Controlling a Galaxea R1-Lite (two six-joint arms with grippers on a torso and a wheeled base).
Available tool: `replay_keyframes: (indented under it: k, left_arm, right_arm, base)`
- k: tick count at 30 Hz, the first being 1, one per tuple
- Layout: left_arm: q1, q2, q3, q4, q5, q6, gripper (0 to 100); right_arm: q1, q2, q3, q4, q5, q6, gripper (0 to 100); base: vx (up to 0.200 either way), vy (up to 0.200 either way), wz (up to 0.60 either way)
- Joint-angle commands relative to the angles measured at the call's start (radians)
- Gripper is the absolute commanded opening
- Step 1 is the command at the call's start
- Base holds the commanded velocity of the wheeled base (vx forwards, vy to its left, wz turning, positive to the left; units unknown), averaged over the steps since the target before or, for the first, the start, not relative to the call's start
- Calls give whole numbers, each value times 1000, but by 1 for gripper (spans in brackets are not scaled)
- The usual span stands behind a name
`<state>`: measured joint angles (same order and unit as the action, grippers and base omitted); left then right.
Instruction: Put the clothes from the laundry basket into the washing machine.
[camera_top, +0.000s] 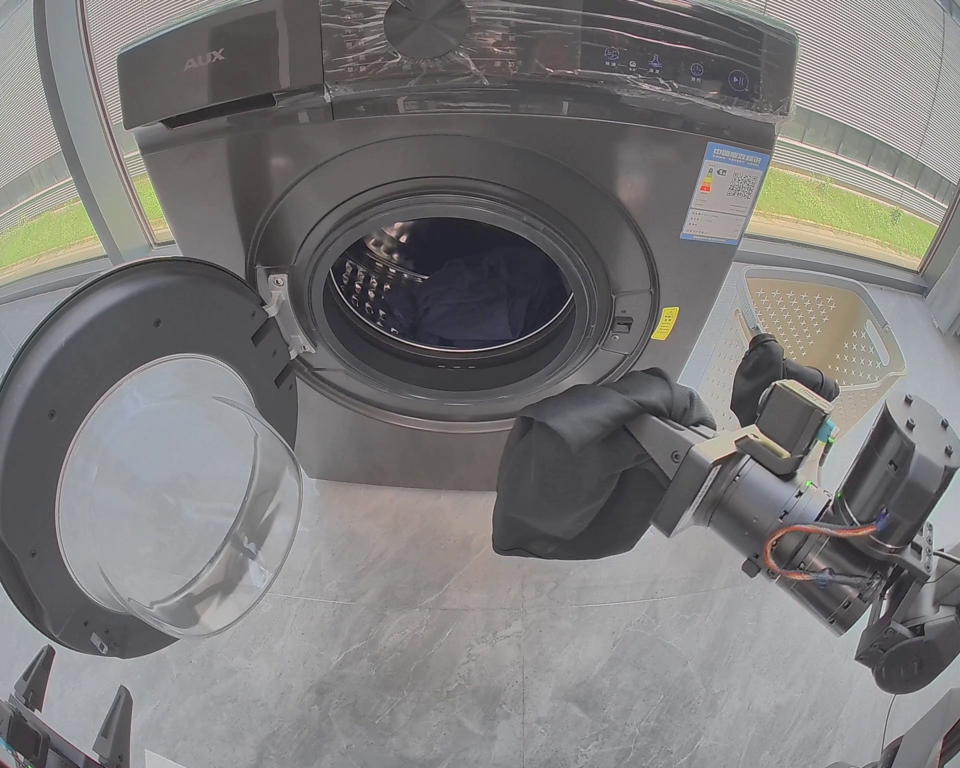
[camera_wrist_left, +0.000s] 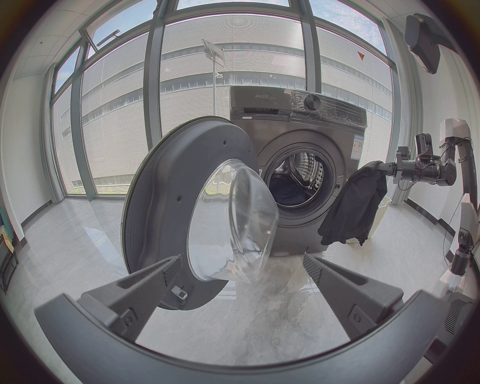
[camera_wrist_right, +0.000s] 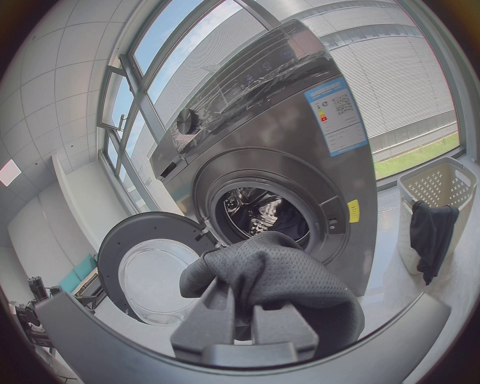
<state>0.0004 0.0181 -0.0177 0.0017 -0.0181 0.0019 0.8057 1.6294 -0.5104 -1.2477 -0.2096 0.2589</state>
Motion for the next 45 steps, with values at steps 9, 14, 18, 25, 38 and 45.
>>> replay_keyframes:
  k: [9, 14, 18, 25, 38, 45]
  left_arm:
    - [23, 56, -150, -143, -174, -31, 100]
    - [49, 309, -169, -160, -411, -23, 100]
    - [33, 470, -148, -258, -490, 4, 100]
    - [-65, 730, -148, -431, -537, 27, 100]
    - [-309, 1320, -214, -924, -490, 27, 100]
    - [-398, 1456, -271, -954, -459, 18, 100]
  right_arm:
    - [79, 122, -115, -159, 13, 11, 0]
    - [92, 172, -203, -161, 15, 16, 0]
    - [98, 188, -232, -151, 16, 16, 0]
    - [101, 225, -289, -142, 42, 16, 0]
    - [90, 230, -292, -154, 38, 16, 0]
    - [87, 221, -292, -147, 35, 16, 0]
  base:
    - [0, 0, 0]
    - [0, 0, 0]
    - [0, 0, 0]
    - [0, 0, 0]
    - [0, 0, 0]
    - [0, 0, 0]
